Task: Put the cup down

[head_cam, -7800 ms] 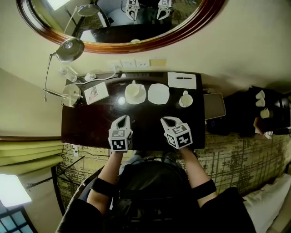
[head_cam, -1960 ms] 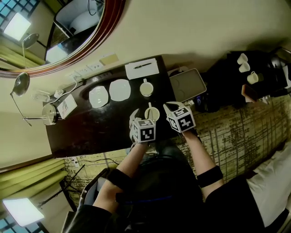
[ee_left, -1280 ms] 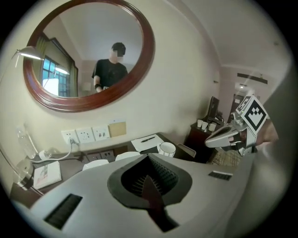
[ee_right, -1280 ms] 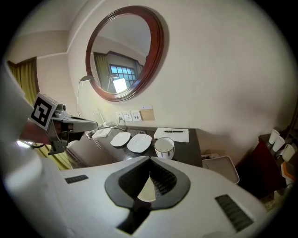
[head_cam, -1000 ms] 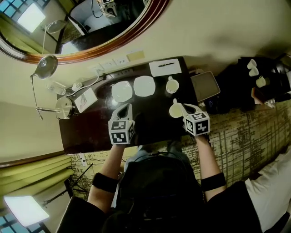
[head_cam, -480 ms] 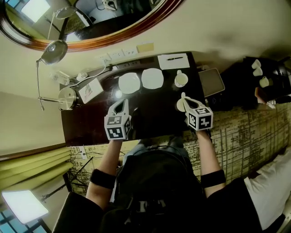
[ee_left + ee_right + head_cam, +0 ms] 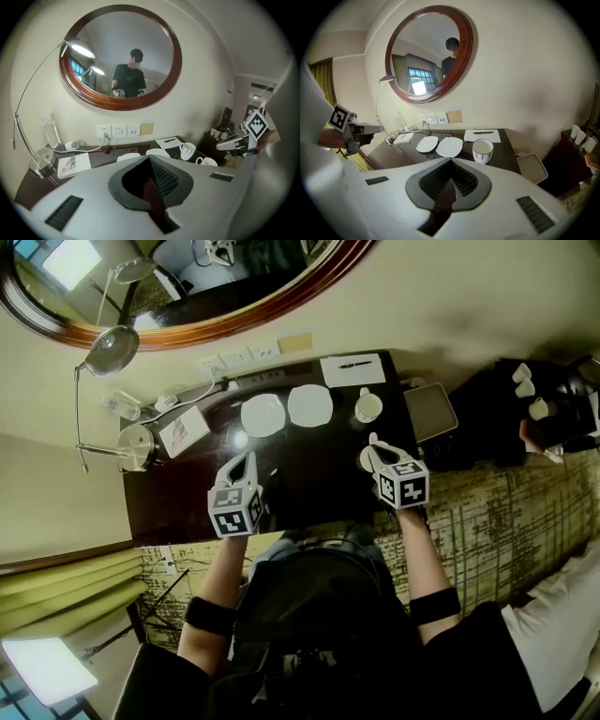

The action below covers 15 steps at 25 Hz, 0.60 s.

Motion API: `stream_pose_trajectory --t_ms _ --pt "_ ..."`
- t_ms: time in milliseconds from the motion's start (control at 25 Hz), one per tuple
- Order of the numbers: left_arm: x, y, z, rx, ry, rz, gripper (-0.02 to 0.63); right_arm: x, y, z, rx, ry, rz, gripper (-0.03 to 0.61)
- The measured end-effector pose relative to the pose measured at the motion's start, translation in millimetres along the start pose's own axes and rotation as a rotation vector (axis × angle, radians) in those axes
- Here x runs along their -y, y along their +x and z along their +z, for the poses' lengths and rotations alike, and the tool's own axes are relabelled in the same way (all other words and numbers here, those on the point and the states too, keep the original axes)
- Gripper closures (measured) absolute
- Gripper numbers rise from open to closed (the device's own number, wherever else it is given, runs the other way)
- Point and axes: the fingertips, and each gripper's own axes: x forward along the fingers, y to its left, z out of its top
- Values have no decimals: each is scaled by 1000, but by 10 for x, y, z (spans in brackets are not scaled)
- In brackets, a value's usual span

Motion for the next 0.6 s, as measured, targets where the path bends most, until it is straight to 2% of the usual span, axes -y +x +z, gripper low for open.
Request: stream_pose_trajectory --t_ms 400,440,480,600 --pt "31 18 -16 -14 -10 -15 614 -38 21 115 10 4 12 577" --pt "72 26 -23 -21 -10 -21 614 -16 12 92 10 5 6 575" --pt "99 42 -34 -26 -10 -26 614 5 2 82 13 3 -3 541" --pt "109 116 -81 -32 -5 -30 614 85 3 32 19 -10 -43 538"
